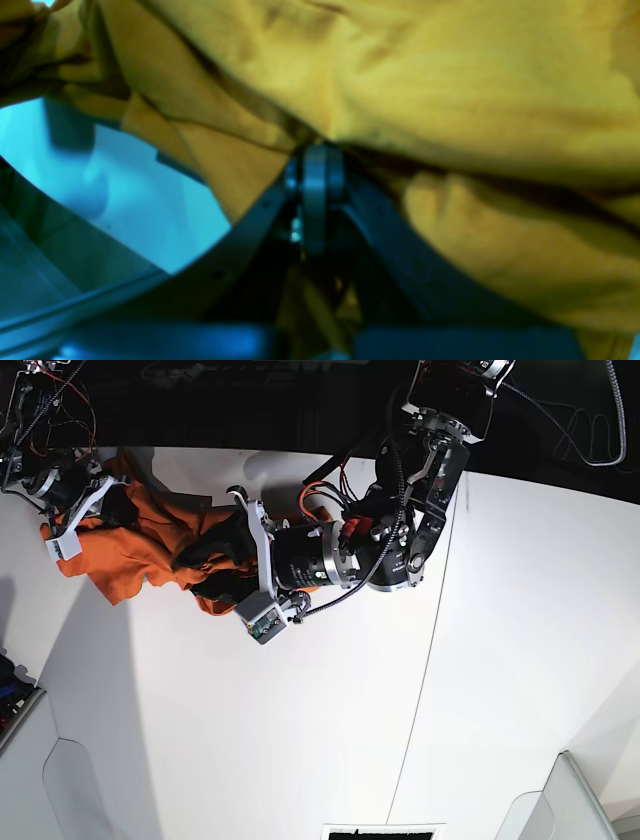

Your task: Layout the t-shirt on the table in an organized manner, then fold the t-shirt properly

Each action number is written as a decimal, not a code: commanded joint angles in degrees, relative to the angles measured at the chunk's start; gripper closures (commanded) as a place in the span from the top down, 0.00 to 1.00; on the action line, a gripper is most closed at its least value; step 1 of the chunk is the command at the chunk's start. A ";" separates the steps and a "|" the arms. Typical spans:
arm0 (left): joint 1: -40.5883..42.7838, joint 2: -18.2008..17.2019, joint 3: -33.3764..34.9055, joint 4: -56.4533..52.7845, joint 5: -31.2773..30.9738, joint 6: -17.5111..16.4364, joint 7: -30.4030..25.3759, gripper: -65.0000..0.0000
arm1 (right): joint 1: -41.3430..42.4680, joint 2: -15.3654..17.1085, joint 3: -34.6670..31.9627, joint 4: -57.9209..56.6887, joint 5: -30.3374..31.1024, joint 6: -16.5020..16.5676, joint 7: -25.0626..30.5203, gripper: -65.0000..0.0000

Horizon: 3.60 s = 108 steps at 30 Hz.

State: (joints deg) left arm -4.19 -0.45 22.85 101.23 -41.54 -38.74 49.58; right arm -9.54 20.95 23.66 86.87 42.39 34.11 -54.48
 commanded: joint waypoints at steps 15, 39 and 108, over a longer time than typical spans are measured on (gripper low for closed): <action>-1.53 0.59 3.13 -7.13 11.98 -1.26 -7.78 0.70 | 0.31 0.76 0.31 -2.12 -1.27 -0.26 -0.57 0.00; -2.45 0.59 11.80 -4.02 37.99 25.31 -11.43 0.70 | 0.33 0.76 0.31 -2.14 -1.64 -0.26 -0.37 0.00; 7.32 2.32 23.52 8.50 47.17 33.75 -12.07 0.53 | 0.33 0.76 0.31 -2.14 -2.71 -0.28 0.70 0.00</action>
State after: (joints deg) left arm 3.77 1.13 46.13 108.73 5.43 -5.02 38.92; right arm -9.21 20.95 23.77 84.68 42.28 34.33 -52.34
